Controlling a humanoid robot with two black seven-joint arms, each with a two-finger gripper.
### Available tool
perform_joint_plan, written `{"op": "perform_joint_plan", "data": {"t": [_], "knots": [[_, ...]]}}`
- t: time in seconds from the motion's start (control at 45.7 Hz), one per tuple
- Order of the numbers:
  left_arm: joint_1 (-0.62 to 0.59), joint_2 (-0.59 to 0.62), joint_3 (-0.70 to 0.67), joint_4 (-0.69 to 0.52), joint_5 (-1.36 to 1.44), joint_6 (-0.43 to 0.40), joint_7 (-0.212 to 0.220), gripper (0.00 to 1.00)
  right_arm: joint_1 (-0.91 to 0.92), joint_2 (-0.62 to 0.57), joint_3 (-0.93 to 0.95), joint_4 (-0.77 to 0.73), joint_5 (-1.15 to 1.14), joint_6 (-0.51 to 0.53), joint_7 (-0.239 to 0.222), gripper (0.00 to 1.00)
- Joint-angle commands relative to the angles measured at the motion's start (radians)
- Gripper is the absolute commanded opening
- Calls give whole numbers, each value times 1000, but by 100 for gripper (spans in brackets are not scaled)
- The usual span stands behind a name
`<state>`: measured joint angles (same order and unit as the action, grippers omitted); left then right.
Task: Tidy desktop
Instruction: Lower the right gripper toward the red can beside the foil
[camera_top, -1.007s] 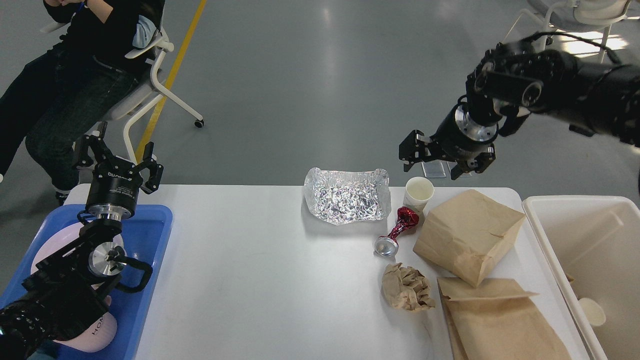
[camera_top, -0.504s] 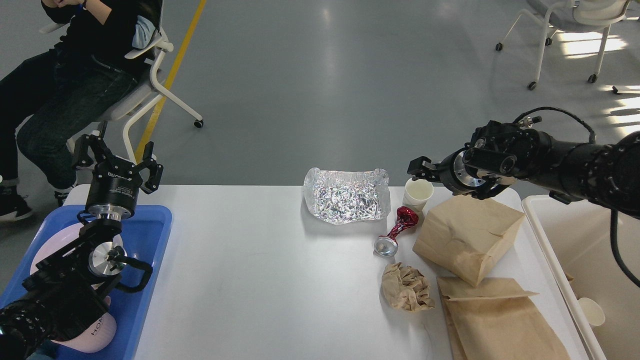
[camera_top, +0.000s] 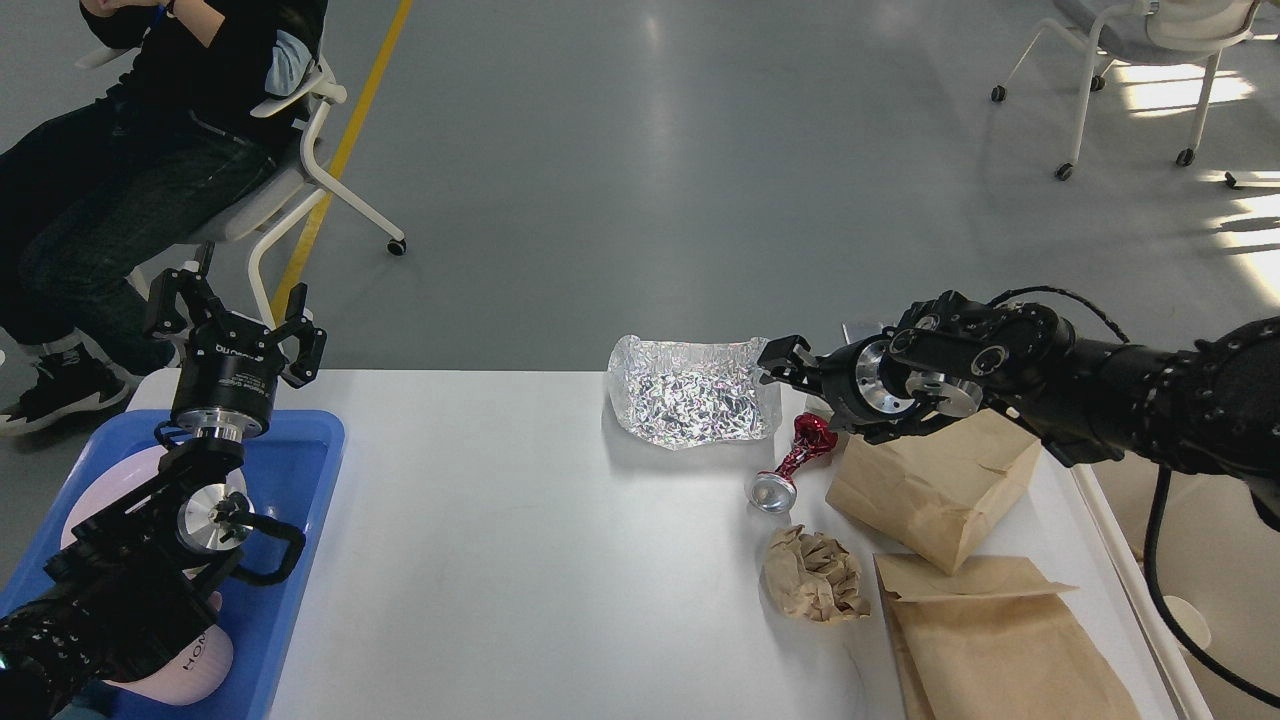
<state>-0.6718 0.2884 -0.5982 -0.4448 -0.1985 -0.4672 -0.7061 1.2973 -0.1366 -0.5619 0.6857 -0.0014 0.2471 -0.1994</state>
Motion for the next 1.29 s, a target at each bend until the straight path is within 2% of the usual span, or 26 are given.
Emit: {"op": "perform_joint_plan", "data": {"t": [0.0,0.175,0.328,0.504,0.701,0.898,0.985,1.139,1.27], "knots": [[0,0,0,0,1,-1,0,97,-75,28,63,-43,0,-14,0,99],[0,0,0,0,1,-1,0,97,-128,64,91,-81,0,-118,0,100],[0,0,0,0,1,1,0,97,-156,92,94,-126,-2,-146,3,98],[0,0,0,0,1,1,0,97,-188,107,120,-132,-2,-244,8,97],[0,0,0,0,1,-1,0,97,-224,146,122,-134,-3,-331,8,79],[0,0,0,0,-1,1,0,97,-225,150,122,-134,-3,-336,9,58],[0,0,0,0,1,-1,0,97,-228,150,120,-134,-3,-336,11,46],[0,0,0,0,1,1,0,97,-231,164,120,-163,-5,-336,11,45],[0,0,0,0,1,1,0,97,-262,213,122,-255,-3,-338,9,43]]}}
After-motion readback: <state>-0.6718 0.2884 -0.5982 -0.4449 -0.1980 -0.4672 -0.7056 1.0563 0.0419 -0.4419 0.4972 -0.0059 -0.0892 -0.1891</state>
